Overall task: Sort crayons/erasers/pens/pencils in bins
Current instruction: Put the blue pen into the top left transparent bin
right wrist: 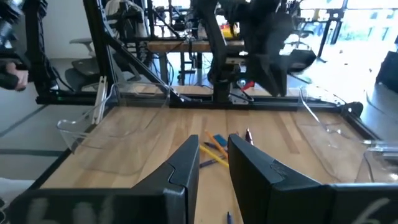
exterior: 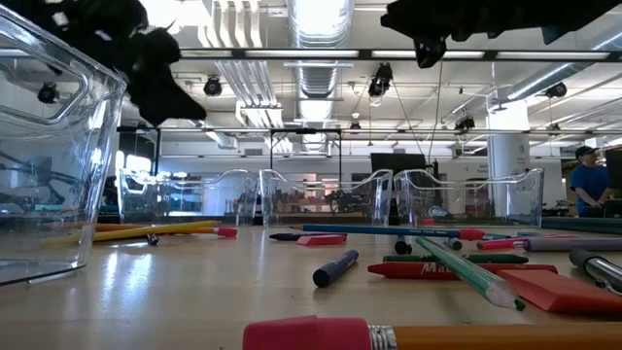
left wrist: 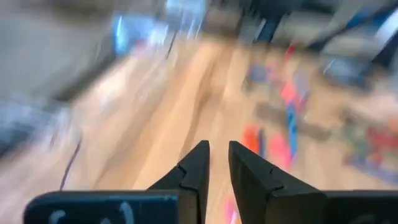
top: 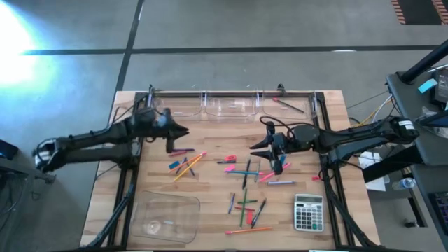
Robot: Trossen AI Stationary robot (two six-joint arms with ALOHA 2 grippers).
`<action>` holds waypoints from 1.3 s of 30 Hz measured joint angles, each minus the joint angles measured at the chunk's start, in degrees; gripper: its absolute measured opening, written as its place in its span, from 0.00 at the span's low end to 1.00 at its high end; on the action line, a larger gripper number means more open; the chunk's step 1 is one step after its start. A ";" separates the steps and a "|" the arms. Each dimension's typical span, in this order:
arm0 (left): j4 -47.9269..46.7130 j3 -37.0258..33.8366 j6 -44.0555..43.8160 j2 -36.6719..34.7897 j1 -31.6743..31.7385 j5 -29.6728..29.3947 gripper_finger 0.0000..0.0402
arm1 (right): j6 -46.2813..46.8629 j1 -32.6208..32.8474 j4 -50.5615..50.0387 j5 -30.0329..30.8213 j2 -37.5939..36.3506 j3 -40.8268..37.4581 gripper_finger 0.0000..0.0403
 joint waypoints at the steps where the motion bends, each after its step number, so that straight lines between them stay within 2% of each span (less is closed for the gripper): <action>1: -4.61 3.13 0.78 2.13 -1.32 -3.14 0.12 | 0.02 0.08 -0.16 0.00 0.00 -0.02 0.19; 4: -17.03 9.91 3.10 7.93 -4.56 -8.12 0.12 | 0.31 0.08 -0.03 0.00 0.00 -0.35 0.18; 11: -33.04 18.82 3.42 16.04 -5.99 -8.90 0.13 | 1.53 0.08 -0.78 0.00 0.00 -0.98 0.19; 17: -41.77 20.50 -1.06 21.84 -6.12 -9.03 0.27 | 1.44 0.08 -0.86 0.01 0.00 -0.95 0.18; 22: -44.36 19.20 -1.08 27.37 -6.12 -13.44 0.42 | 0.35 0.08 -0.70 0.01 0.00 0.14 0.18; 25: -44.27 18.29 -0.52 30.55 -6.12 -13.54 0.47 | -0.11 0.08 -0.73 0.02 0.00 0.65 0.18; 31: -44.11 17.45 0.61 34.98 -6.12 -13.55 0.48 | -1.56 0.08 -0.68 0.02 0.00 0.72 0.17; 39: -41.95 17.36 2.42 37.35 -6.10 -15.83 0.48 | -1.55 0.08 -0.77 0.04 0.00 0.72 0.17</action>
